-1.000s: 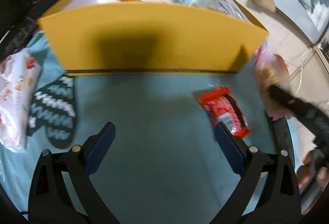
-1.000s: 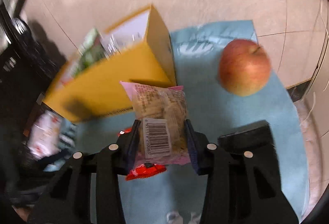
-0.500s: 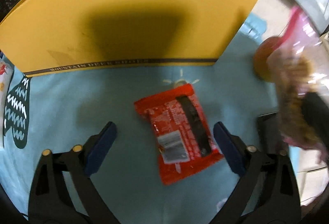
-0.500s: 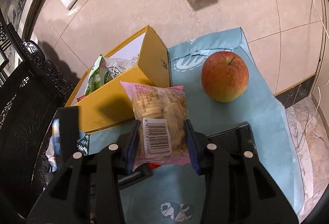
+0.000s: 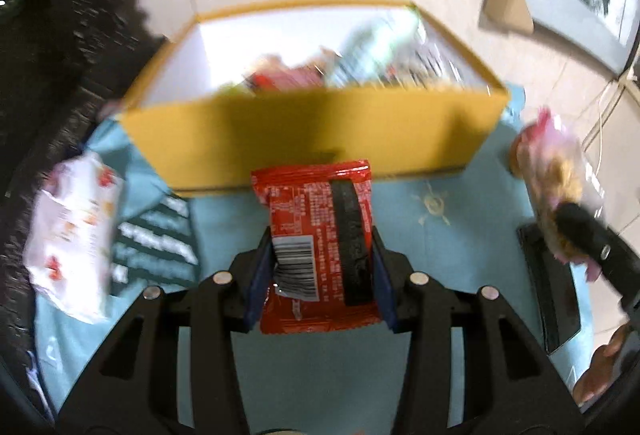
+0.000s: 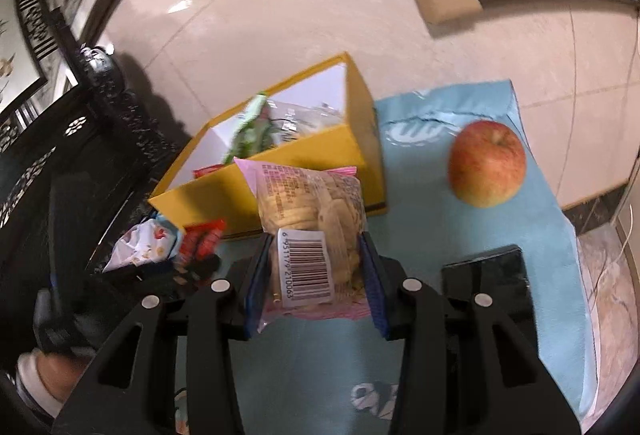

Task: Organize snacks
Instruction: 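Carry both snacks over the yellow box and open both tools to drop them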

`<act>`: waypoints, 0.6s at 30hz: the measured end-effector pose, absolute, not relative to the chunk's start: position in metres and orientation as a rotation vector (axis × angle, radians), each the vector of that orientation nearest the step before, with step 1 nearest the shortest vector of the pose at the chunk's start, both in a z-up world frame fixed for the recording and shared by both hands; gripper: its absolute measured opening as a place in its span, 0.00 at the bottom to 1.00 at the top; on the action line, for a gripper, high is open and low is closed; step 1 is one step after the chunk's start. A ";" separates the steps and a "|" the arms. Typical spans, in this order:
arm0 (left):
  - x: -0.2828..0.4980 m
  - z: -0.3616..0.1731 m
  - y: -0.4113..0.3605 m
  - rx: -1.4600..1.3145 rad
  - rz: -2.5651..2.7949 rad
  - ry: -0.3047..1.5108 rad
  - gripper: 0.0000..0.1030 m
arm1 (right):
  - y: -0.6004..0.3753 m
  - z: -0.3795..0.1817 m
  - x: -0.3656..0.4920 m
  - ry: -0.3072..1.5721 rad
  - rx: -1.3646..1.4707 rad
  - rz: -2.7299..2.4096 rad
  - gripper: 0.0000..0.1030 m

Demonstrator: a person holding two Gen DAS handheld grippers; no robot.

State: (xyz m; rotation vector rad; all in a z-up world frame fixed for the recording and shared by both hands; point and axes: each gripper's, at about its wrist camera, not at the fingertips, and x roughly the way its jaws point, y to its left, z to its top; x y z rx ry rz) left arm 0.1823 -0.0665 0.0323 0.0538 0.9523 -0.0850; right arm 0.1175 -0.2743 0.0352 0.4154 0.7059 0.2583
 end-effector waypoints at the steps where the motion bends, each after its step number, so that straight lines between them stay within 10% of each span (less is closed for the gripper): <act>1: 0.183 0.040 -0.059 0.051 -0.077 0.940 0.43 | -0.271 0.040 0.115 0.691 0.408 0.259 0.42; 16: 0.293 0.094 -0.005 -0.099 0.048 0.785 0.44 | -0.200 0.095 0.204 0.539 0.194 0.188 0.42; 18: 0.309 0.084 0.007 -0.212 0.101 0.780 0.70 | -0.185 0.087 0.225 0.528 0.129 0.181 0.44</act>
